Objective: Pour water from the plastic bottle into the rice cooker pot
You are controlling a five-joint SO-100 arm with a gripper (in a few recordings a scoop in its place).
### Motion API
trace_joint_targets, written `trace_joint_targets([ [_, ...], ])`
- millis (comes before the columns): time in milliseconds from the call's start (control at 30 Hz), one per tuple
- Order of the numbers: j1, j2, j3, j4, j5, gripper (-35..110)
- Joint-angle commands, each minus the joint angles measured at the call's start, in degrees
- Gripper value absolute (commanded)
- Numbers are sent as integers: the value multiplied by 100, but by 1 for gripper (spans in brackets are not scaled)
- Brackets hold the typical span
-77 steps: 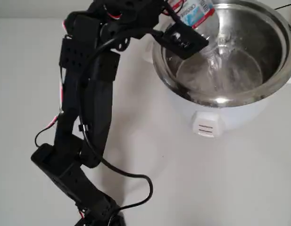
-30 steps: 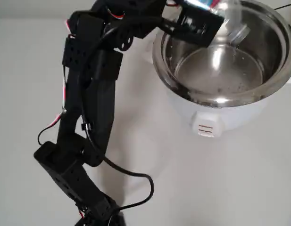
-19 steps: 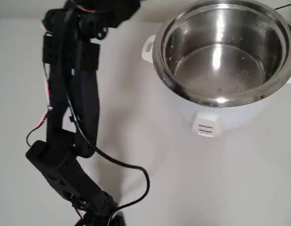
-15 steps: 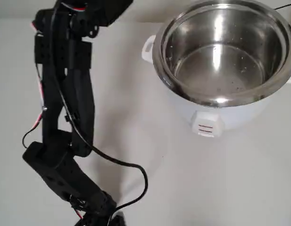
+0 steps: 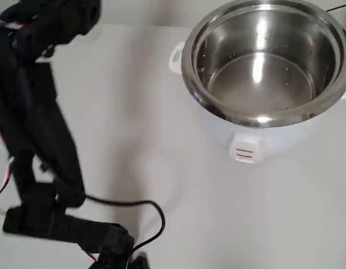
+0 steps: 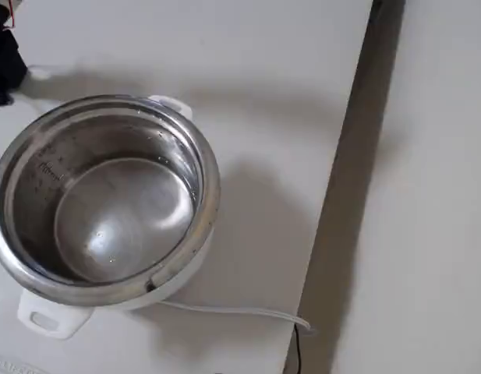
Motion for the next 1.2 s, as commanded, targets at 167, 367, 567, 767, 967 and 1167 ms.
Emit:
trace_joint_targets([
  [167, -211, 4052, 7031, -4192, -694, 7],
  [367, -105, 4403, 9773, -6504, -677, 8],
  [567, -79, 2118, 10371, -9431, -606, 8],
  [767, 26, -1336, 9483, -12375, -923, 9],
  [967, 88, -3577, 8235, -13544, -1046, 11],
  [1167, 176, -5177, 6961, -13983, -1160, 25],
])
